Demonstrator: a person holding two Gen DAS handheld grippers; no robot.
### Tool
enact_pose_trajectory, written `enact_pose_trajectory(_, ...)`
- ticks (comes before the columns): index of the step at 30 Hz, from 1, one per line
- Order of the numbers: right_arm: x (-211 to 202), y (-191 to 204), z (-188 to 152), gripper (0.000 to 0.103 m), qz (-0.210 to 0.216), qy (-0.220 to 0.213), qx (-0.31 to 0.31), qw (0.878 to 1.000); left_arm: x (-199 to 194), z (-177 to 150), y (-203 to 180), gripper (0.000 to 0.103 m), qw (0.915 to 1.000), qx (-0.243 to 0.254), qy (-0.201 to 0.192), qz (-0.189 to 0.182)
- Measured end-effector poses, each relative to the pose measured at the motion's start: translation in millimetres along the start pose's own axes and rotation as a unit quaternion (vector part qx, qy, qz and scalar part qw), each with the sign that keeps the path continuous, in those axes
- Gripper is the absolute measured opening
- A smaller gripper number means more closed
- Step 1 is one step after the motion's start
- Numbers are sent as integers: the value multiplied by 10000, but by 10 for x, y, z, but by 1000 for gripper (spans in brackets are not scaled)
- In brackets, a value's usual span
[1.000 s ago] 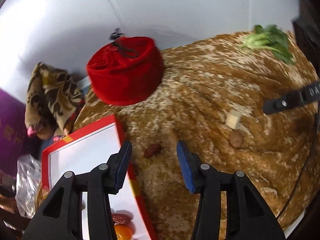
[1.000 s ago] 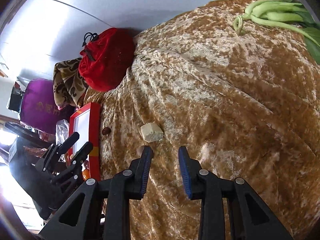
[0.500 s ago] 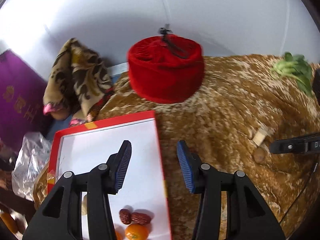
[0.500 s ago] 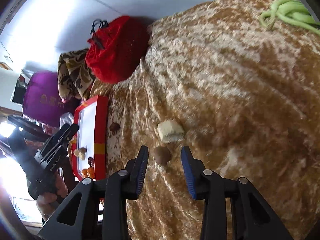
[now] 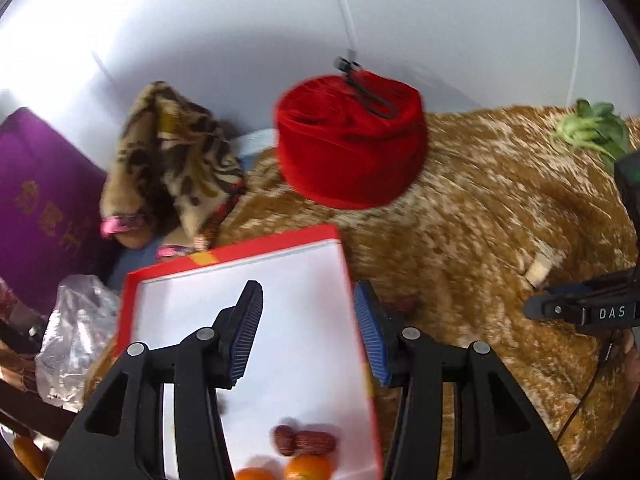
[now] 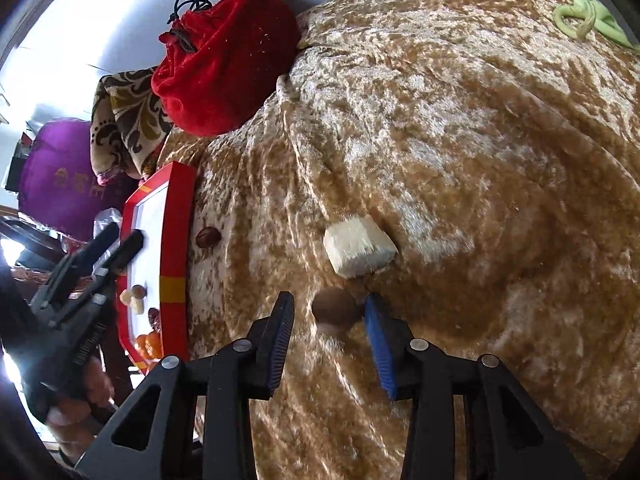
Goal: Organize fruits
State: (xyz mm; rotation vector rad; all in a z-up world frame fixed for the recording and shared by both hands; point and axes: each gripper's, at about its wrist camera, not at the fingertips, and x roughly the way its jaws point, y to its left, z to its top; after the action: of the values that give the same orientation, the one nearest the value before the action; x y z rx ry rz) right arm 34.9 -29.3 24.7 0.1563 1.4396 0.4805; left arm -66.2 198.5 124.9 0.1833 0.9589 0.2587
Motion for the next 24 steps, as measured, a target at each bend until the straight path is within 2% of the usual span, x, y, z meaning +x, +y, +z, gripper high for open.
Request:
enact_pose_trajectory(5, 68, 70, -28, 33, -313, 4, -217, 9993, -27, -106, 147, 46, 9991, 197, -40, 381)
enact_pose_trajectory(7, 82, 95, -43, 25, -494, -5, -318, 9983, -7, -114, 147, 46, 9990, 243, -1, 369)
enact_pose_trajectory(8, 83, 105, -53, 24, -556, -2, -378, 9977, -8, -108, 140, 46, 9992, 237, -2, 330)
enact_pose_trajectory(11, 21, 96, -62, 23, -497, 42, -330, 9982, -35, -72, 60, 46, 9995, 267, -64, 134)
enact_pose_trajectory(18, -296, -10, -44, 23, -106, -90, -132, 9998, 136, 4, -542, 46, 9929, 1189, -80, 30)
enact_pose_trajectory(24, -340, -131, -12, 23, -57, -52, 72, 9999, 378, -37, -740, 46, 9875, 1567, 107, -128)
